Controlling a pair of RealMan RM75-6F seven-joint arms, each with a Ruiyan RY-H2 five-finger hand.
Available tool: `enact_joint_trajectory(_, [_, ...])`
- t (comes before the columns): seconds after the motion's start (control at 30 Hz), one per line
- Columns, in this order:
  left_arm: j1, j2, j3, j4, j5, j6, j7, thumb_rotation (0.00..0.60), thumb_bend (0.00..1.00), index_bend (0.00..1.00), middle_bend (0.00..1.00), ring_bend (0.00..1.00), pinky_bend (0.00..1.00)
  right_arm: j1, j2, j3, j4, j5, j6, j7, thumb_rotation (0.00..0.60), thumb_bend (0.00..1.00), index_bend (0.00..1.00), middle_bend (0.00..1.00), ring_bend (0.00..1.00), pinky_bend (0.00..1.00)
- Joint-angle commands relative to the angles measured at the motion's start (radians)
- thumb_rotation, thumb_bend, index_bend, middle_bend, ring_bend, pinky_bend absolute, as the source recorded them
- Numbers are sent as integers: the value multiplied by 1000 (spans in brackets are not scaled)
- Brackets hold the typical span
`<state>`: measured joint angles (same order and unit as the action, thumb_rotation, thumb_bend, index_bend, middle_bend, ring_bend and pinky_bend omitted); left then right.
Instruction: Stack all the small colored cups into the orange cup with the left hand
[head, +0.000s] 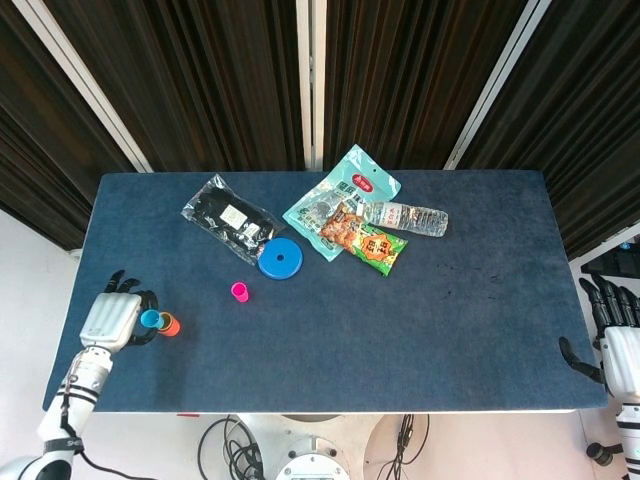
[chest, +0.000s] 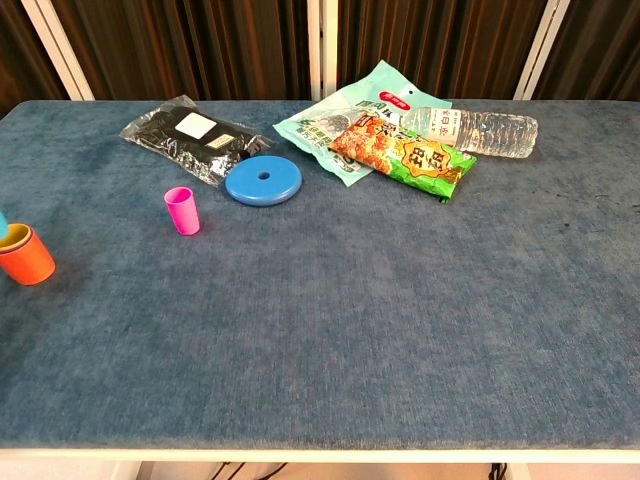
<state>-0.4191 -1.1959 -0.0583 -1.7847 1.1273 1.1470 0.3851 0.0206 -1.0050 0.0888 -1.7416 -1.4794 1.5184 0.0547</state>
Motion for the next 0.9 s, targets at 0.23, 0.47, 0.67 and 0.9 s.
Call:
enact_joint_trajectory(0.23, [-8,-40,-9,61,0,-6,-19,600,270,529,516,171,2,0,6,1,-4,9,-2,-10,600,283,0,0,0,0])
enact_joint_trajectory(0.47, [-5,-49,0,74,-2,-22,-36,600,268,494,505,171,2,4,3,-1,-4,9,-7,-15,600,284,0,0,0,0])
enact_joint_trajectory(0.67, [-8,-40,2,66,16,-35,-65,600,239,173,299,141,0,3,-2,-3,1,13,-9,-11,600,283,0,0,0,0])
enact_joint_trajectory(0.9, [-21,-52,-35,74,44,7,-55,600,227,167,281,121,0,1,4,-4,2,14,-7,-6,600,318,0,0,0,0])
